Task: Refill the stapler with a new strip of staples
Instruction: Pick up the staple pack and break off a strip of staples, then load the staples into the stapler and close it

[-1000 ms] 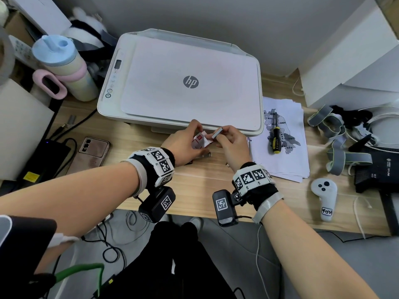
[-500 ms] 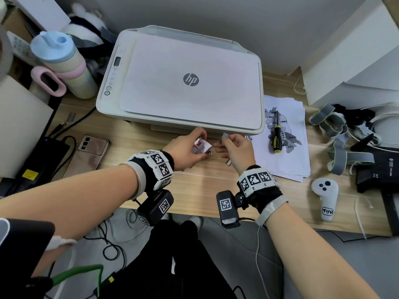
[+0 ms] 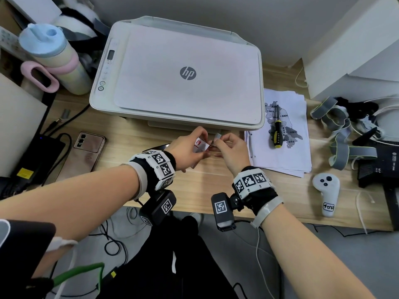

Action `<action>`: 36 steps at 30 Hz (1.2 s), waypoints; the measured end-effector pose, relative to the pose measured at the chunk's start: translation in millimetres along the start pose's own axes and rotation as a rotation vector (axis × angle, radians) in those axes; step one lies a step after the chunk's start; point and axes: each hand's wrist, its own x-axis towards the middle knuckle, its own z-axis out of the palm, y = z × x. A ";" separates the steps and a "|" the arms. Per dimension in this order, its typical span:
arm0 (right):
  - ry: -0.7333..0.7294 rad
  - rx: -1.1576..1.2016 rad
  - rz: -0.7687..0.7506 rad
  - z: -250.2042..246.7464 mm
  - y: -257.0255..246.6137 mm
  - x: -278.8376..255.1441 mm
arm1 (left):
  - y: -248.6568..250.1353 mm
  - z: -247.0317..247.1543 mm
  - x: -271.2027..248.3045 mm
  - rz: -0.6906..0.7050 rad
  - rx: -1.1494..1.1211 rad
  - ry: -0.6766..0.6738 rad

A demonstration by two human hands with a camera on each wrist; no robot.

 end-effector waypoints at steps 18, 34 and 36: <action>0.149 0.156 0.317 -43.7 41.4 16.1 | -19.6 66.7 37.0 -0.261 -0.307 -0.165; -0.105 -0.321 0.044 -36.4 33.1 14.6 | 11.2 43.7 34.4 -0.090 -0.260 0.082; -0.142 -0.370 0.003 -32.0 27.3 11.2 | 13.8 35.5 31.6 -0.040 -0.146 0.131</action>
